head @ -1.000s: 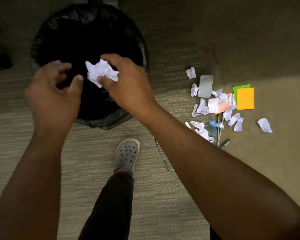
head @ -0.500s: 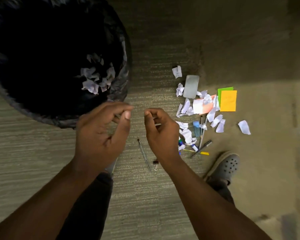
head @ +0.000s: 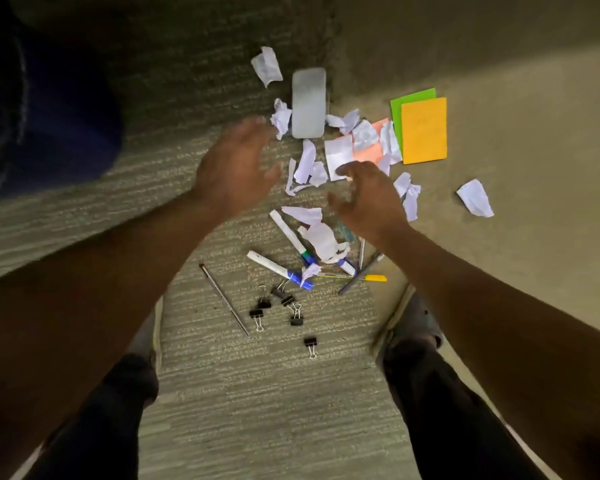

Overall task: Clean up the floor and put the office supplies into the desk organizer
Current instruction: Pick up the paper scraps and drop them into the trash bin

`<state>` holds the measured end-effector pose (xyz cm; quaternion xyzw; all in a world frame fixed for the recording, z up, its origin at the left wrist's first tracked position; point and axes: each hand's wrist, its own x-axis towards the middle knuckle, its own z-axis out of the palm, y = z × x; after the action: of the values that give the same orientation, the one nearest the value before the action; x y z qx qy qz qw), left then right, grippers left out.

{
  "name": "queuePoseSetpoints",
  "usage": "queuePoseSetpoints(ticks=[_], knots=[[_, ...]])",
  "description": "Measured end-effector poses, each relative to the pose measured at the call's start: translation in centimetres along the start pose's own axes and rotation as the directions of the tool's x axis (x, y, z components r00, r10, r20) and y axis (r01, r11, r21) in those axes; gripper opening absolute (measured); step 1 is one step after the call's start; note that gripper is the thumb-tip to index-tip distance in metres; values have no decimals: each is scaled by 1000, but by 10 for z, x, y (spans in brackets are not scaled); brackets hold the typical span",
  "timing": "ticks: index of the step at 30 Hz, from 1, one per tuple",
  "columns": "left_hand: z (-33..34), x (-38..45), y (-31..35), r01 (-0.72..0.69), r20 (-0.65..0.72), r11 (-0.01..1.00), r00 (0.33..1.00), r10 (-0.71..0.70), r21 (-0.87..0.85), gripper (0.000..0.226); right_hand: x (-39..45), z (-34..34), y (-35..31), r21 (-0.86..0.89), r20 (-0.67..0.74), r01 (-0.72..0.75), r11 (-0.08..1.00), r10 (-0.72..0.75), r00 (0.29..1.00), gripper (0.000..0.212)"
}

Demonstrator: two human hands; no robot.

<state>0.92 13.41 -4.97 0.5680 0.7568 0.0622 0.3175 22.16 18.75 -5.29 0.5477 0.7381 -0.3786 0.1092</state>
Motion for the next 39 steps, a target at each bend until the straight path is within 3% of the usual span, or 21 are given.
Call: queuePoseSetpoints(ticks=[5, 9, 13, 19, 24, 27, 31, 36, 39], knots=[[3, 92, -21, 94, 106, 983, 988, -111, 158, 93, 63, -16, 23, -184, -137, -6, 983, -20, 990, 56], [5, 125, -29, 92, 213, 973, 967, -137, 211, 123, 96, -19, 21, -315, -39, 144, 938, -164, 986, 65], [13, 129, -18, 31, 270, 971, 958, -98, 239, 110, 109, -17, 17, -429, 79, 233, 873, -220, 972, 73], [24, 104, -18, -77, 55, 983, 996, 68, 165, 42, 100, -6, 31, -441, 13, 290, 850, -316, 949, 40], [40, 79, -16, -41, -28, 992, 999, 44, 119, 34, 93, -4, 45, -303, -102, 232, 924, -274, 956, 30], [47, 69, -20, 30, -84, 999, 996, -27, 39, 30, 85, -10, 45, -92, -215, 116, 989, -133, 967, 27], [51, 45, -20, 209, -103, 963, 968, -228, -167, 18, 70, -20, 46, 134, -313, -81, 988, 119, 942, 21], [41, 3, -8, 430, -16, 807, 879, -476, -406, 16, 36, -25, 43, 362, -224, -250, 898, 344, 912, 7], [22, -20, 6, 475, 28, 698, 836, -548, -536, 22, 18, -27, 29, 518, -132, -310, 797, 432, 892, 8]])
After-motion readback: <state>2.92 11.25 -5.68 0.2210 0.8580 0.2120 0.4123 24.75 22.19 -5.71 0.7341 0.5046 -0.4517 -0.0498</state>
